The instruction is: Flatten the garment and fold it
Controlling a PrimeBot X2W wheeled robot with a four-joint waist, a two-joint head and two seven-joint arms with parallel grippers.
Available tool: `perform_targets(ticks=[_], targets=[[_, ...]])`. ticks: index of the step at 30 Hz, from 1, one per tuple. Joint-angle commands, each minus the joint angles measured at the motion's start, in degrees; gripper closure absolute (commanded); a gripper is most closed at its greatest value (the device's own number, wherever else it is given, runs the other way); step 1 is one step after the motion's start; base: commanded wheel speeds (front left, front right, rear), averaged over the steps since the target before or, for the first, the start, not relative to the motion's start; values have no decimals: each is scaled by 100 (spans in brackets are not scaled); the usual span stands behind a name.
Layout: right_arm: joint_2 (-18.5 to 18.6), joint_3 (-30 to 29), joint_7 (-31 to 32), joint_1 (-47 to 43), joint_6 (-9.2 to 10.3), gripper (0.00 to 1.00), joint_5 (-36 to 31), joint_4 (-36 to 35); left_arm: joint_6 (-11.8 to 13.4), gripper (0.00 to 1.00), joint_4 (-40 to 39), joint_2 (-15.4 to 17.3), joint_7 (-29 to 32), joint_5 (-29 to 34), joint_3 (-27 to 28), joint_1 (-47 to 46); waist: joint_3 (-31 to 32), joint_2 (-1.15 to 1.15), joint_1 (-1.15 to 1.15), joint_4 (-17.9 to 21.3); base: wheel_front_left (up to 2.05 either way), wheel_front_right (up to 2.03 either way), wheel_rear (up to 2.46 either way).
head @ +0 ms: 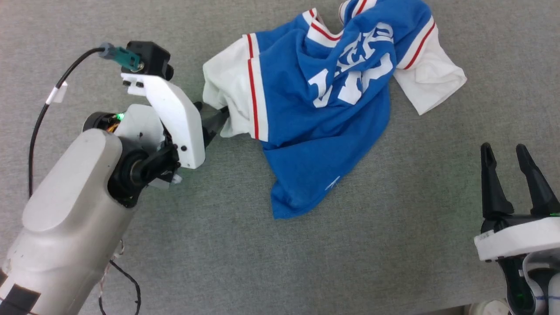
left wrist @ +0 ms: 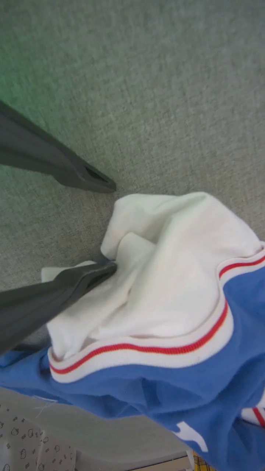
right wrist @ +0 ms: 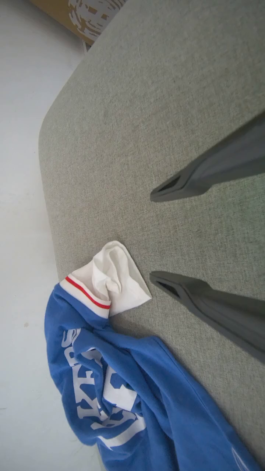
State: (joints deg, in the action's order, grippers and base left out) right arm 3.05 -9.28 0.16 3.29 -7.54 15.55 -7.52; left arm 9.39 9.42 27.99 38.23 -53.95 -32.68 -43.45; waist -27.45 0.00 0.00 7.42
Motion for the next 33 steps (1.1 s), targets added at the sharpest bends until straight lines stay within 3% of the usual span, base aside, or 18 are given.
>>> perform_targets(ticks=[1, 2, 3, 12, 18, 27, 33], targets=[[-17, 0, -44, 76, 5, 0, 35, 13, 47, 39, 105, 2, 47, 38, -126, 285, -30, 0, 0, 28, 0, 0, 0], [-17, 9, -50, 81, 5, 0, 39, 16, 74, 76, 132, 16, 15, 92, -148, 303, -36, 0, 0, 36, 0, 0, 0], [-17, 16, -54, 88, 5, 0, 45, 19, 79, 100, 158, 24, -14, 133, -172, 320, -40, 0, 0, 42, 0, 0, 0], [-17, -47, -88, 102, 5, 0, 32, 95, -52, 100, 113, -47, -843, 92, 214, 306, 148, 0, 0, -44, 0, 0, 0], [-17, -55, -110, -28, 5, 0, 42, 172, -27, 100, -669, 105, -1303, 36, 484, 709, 590, 0, 0, -269, 0, 0, 0], [-17, 17, -37, -213, 5, 0, 44, 136, 690, 100, -2469, 279, -2127, -178, 939, 2845, 899, 0, 0, -547, 0, 0, 0], [-17, -83, 41, -324, 5, 0, -23, 131, 923, 100, -2506, -70, -2916, -356, 977, 4452, 949, 0, 0, -693, 0, 0, 0]])
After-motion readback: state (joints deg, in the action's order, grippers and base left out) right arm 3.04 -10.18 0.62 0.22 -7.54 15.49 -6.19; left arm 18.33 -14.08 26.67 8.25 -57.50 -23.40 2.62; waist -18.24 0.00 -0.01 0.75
